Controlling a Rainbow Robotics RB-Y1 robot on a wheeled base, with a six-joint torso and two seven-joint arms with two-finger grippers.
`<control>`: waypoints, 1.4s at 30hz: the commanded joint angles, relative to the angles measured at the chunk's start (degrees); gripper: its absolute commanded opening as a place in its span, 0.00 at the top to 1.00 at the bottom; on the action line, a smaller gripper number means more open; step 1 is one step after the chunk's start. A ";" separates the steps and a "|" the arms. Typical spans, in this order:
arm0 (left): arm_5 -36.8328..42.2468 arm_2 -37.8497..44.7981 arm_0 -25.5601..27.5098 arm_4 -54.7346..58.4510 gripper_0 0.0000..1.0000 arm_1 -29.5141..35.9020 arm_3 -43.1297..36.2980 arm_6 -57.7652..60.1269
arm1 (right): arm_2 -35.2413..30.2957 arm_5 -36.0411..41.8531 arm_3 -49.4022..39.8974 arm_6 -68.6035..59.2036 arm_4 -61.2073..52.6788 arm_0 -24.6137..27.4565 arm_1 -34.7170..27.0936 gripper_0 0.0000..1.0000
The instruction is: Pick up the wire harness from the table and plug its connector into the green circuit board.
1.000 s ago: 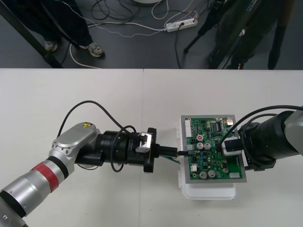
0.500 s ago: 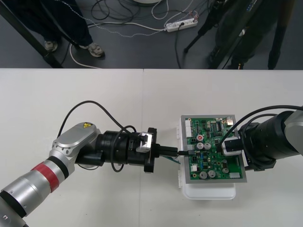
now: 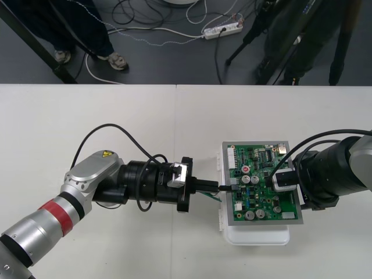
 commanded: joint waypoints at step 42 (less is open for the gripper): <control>2.63 1.08 -1.91 0.24 1.00 -3.03 -3.65 -6.07 | 0.78 -0.18 -1.27 -2.73 -1.82 -1.72 0.15 0.00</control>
